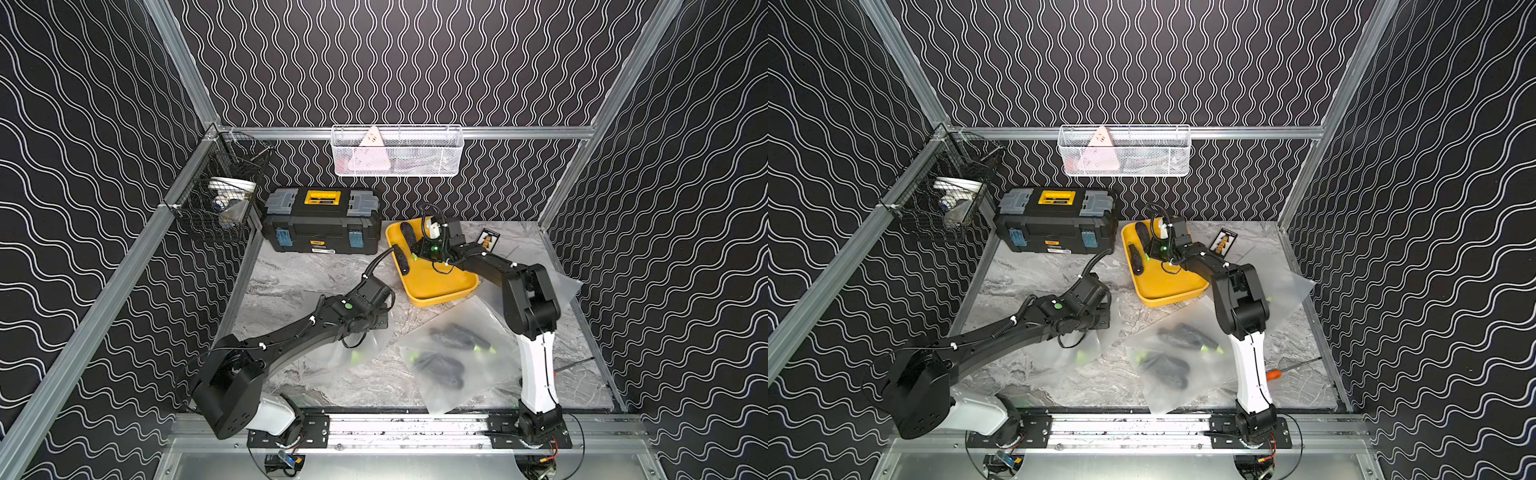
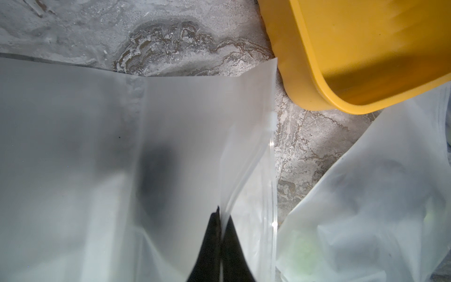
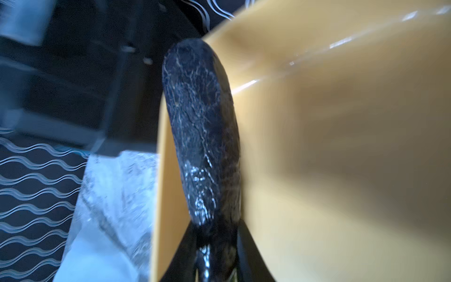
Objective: Place the eggplant in a zip-top bag and seal the zipper
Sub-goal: Pick up the eggplant from the basket, then place the eggplant in the zipper food storage bag.
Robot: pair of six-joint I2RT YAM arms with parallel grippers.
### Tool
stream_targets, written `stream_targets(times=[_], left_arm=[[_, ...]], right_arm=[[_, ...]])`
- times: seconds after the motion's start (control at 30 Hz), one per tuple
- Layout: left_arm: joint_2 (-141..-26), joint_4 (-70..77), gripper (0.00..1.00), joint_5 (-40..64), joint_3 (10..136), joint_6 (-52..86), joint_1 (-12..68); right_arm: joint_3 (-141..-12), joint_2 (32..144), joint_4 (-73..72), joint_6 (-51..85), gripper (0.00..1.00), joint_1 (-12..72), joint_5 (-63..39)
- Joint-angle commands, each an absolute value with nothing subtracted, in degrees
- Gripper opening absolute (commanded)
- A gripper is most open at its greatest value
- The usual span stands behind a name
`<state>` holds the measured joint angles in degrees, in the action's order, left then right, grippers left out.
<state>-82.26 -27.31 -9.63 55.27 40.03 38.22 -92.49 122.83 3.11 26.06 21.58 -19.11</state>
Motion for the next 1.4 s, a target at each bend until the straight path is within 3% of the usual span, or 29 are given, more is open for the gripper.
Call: stream_targets(times=[0.0,0.23,0.53,0.93,1.37], left_arm=[[-82.25,-26.37,0.0,-10.42,56.16,39.02,38.06],[-82.57,-24.38,0.0,-11.33,55.45,39.31,38.13],[-81.99,-22.25,0.0,-12.13,54.93,40.6,38.23],[-78.98,-23.65,0.0,-14.0,54.54,38.73,43.11],[-73.64,-25.44,0.0,-10.68,52.88,44.54,43.95]], right_arm=[[-86.55,113.91,7.73,24.81,0.2,21.71,-21.43],[-65.36,90.78,13.44,28.99,0.2,27.2,-27.33],[-52.86,78.68,21.79,33.41,0.2,38.63,-26.78],[-54.64,86.41,22.86,35.94,0.2,44.87,-27.25],[-61.82,95.08,14.4,43.96,0.33,46.4,-25.58]])
